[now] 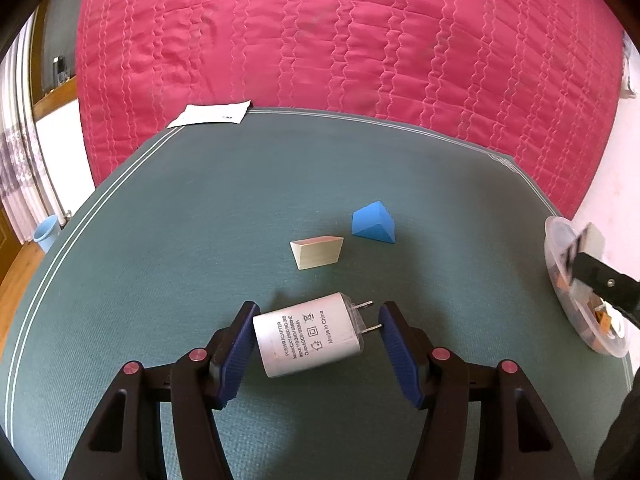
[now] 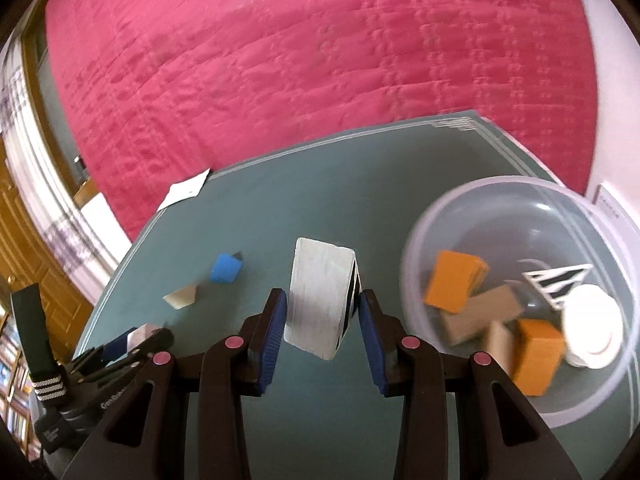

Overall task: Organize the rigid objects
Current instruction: 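Carry the striped block and charger into the clear bowl and release both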

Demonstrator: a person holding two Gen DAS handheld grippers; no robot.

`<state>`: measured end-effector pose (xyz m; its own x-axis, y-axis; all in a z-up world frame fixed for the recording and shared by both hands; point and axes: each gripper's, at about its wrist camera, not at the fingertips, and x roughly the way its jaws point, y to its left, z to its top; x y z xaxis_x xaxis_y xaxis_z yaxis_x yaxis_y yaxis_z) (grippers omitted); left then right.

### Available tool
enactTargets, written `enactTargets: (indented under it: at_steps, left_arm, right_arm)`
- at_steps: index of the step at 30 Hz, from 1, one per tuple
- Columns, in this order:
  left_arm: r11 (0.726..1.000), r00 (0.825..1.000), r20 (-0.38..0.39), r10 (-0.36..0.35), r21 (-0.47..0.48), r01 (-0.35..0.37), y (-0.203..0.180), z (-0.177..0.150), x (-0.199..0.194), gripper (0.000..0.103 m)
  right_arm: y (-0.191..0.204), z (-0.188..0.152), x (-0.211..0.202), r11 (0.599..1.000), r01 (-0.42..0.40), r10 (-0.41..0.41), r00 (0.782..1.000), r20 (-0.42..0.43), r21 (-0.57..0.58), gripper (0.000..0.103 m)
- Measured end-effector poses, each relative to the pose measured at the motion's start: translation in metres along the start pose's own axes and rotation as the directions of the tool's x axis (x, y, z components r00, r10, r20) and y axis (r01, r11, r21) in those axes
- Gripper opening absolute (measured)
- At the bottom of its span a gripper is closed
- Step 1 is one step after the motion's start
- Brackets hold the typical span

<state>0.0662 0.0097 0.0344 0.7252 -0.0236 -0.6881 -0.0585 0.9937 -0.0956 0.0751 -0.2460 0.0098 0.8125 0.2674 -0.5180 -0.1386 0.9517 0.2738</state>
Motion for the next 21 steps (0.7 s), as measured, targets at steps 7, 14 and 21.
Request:
enactTargets:
  at_steps: [7,14,21]
  left_arm:
    - [1.0,1.0,0.006,0.009,0.019,-0.009,-0.006,-0.001,0.0,0.064]
    - [0.999,1.0,0.002,0.012,0.04,-0.012,-0.014,-0.004,-0.001,0.064]
    - [0.998,1.0,0.011,0.016,0.054,-0.017,-0.02,-0.003,-0.006,0.064]
  right_arm:
    - [-0.038,0.001,-0.02,0.994,0.078,-0.081,0.996,0.04,0.077,0.038]
    - [-0.073,0.007,-0.036,0.979,0.147,-0.159,0.984,0.08,0.14,0.039]
    - [-0.099,0.004,-0.04,0.963,0.185,-0.206,0.974,0.093,0.199,0.047]
